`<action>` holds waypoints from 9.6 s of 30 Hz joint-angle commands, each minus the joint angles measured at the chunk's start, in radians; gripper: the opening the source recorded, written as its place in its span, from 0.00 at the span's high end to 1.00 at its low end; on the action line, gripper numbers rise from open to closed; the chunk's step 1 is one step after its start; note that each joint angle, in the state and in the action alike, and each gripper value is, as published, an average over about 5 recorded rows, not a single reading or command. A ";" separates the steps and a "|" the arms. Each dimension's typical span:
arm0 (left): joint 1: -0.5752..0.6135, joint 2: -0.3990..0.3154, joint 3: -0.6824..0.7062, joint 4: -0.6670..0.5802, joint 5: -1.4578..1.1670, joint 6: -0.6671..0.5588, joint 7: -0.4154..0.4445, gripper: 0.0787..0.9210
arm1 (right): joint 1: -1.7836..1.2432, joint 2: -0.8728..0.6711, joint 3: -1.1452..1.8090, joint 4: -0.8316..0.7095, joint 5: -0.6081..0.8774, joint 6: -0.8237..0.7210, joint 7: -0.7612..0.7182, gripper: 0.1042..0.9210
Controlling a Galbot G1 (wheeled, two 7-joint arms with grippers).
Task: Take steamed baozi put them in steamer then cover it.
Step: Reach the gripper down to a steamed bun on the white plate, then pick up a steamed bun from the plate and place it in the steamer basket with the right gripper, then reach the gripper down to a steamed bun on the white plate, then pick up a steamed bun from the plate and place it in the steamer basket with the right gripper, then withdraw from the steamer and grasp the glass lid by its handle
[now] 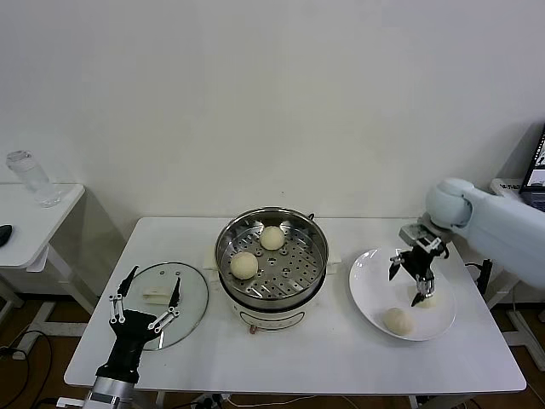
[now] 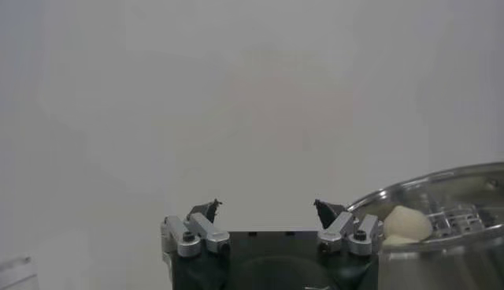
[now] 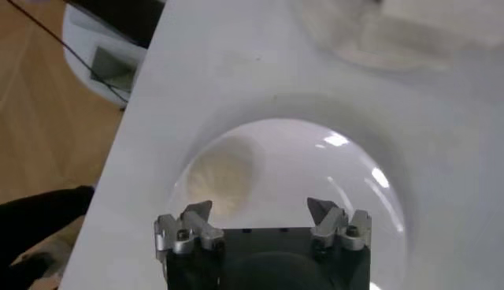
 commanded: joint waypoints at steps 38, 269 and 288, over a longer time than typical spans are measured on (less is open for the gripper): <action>-0.001 0.001 -0.012 0.004 0.007 -0.007 -0.003 0.12 | -0.097 0.018 0.050 -0.009 -0.064 0.022 0.080 0.27; 0.004 0.009 -0.037 -0.010 0.002 -0.040 -0.009 0.12 | 0.343 0.568 -0.340 -0.109 0.219 -0.121 0.158 0.17; -0.054 0.016 -0.021 0.015 0.277 0.016 -0.147 0.12 | 0.049 0.187 0.193 0.216 0.408 0.096 1.410 0.12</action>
